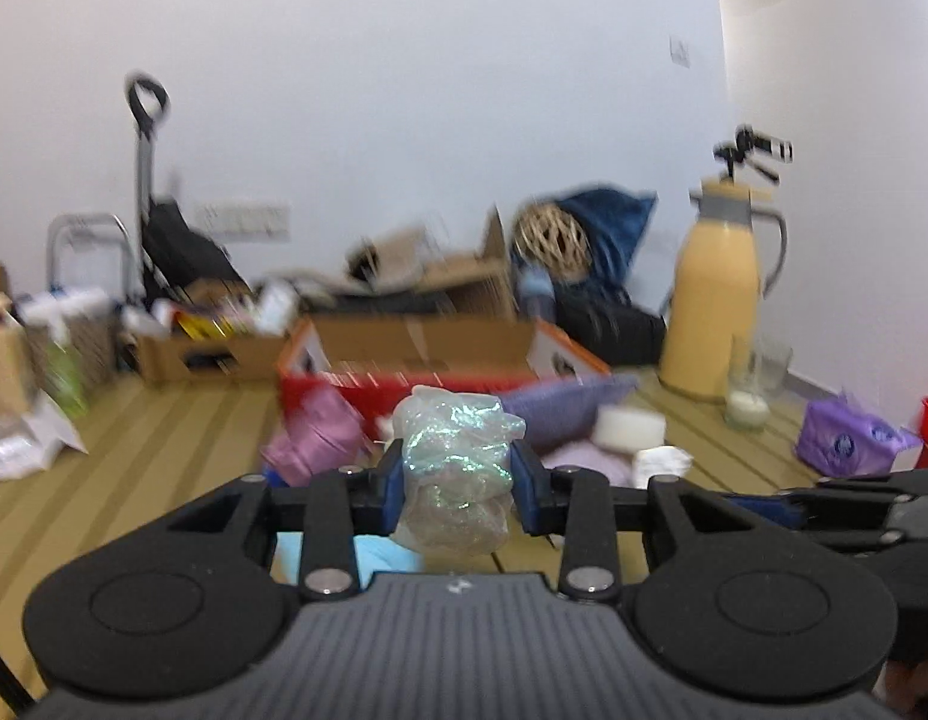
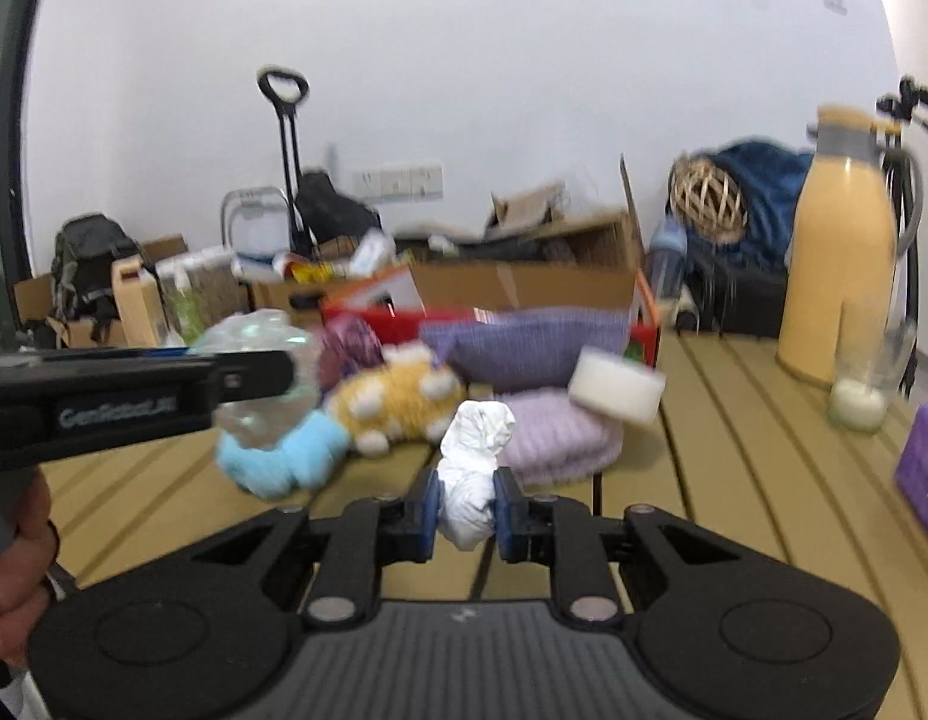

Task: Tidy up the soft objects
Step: 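Grasp the clear sparkly bag with the left tool while the right tool grasps the white tissue ball, then carry both items to the cardboard box and open both tools to drop them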

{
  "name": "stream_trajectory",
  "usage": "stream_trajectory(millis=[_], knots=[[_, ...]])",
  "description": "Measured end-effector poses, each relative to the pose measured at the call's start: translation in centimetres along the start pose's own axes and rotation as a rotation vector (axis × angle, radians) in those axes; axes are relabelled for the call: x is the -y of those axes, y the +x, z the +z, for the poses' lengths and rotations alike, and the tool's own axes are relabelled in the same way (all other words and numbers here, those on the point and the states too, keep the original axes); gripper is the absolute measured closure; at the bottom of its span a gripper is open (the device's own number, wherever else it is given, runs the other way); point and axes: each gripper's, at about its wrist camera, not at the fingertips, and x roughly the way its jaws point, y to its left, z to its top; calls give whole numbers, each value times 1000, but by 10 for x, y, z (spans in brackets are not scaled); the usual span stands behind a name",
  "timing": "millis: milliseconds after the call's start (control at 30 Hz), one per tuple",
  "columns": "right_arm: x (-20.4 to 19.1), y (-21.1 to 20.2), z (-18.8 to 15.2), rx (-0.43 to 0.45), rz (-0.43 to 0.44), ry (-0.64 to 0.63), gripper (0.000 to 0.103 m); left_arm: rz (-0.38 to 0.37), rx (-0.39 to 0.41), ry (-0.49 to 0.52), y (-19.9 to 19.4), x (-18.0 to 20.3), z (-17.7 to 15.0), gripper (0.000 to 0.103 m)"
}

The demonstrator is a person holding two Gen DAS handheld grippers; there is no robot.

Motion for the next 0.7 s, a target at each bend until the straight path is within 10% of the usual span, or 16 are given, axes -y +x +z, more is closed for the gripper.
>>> stream_trajectory(millis=[367, 700], knots=[[-7, -47, 42, 122, 37, -12, 84, 49, 110, 18, -26, -15, 41, 67], [74, 55, 161, 82, 59, 81, 83, 2, -47, -28, 135, -64, 128, 66]])
